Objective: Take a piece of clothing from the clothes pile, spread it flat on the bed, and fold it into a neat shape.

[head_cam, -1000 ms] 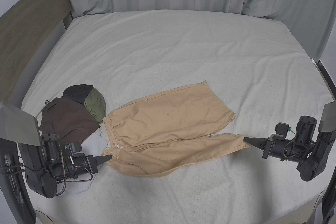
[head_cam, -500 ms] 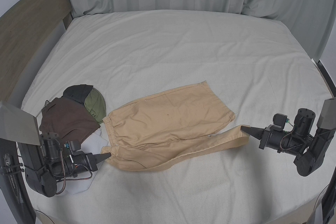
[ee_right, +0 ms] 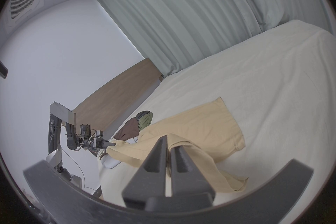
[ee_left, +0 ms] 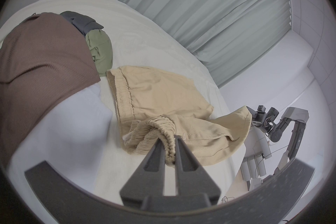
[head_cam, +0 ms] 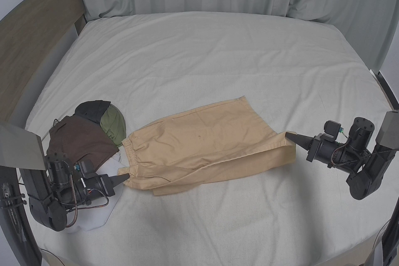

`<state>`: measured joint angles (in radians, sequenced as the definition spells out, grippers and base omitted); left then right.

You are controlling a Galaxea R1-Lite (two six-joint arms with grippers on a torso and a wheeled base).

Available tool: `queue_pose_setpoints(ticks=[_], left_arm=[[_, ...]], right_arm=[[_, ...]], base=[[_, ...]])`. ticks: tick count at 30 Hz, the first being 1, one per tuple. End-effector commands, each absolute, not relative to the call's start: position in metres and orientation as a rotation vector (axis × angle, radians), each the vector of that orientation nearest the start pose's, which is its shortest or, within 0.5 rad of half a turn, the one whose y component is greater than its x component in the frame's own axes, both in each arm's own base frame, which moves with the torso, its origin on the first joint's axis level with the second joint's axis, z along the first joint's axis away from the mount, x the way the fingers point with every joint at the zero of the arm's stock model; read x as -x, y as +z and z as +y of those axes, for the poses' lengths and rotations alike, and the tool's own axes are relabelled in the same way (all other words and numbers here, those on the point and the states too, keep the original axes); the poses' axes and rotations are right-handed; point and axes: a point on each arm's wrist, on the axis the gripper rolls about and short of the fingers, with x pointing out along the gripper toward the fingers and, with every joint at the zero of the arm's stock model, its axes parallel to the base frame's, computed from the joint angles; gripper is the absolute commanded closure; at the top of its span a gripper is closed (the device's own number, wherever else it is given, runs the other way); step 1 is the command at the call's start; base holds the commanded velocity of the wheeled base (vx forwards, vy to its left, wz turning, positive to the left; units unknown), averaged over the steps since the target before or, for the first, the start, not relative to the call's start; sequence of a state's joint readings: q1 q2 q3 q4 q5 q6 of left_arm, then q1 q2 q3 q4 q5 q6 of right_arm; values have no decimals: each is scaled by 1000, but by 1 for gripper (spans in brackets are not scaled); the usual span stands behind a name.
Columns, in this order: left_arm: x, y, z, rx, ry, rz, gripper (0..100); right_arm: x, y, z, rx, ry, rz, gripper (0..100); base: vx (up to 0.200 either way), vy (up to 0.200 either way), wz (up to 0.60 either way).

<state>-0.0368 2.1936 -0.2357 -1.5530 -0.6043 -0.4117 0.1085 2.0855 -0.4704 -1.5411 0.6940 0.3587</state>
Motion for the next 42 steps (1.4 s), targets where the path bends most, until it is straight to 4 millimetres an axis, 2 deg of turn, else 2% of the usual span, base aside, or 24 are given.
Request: queue_pose_setpoints(ticks=[1, 10, 27, 42], left_arm=[[-272, 19, -23, 507, -538, 496, 100], [-277, 21, -22, 507, -514, 473, 100], [-295, 29, -13, 537, -444, 399, 100], [-307, 36, -19, 595, -397, 353, 100]], right_arm=[[-315, 81, 49, -362, 787, 190, 100], [-328, 88, 51, -345, 796, 137, 100], [-369, 90, 67, -318, 840, 50, 100], [-391, 104, 69, -335, 854, -21, 100]], base=[[0, 0, 0], [0, 0, 0], [0, 0, 0], [0, 0, 0]])
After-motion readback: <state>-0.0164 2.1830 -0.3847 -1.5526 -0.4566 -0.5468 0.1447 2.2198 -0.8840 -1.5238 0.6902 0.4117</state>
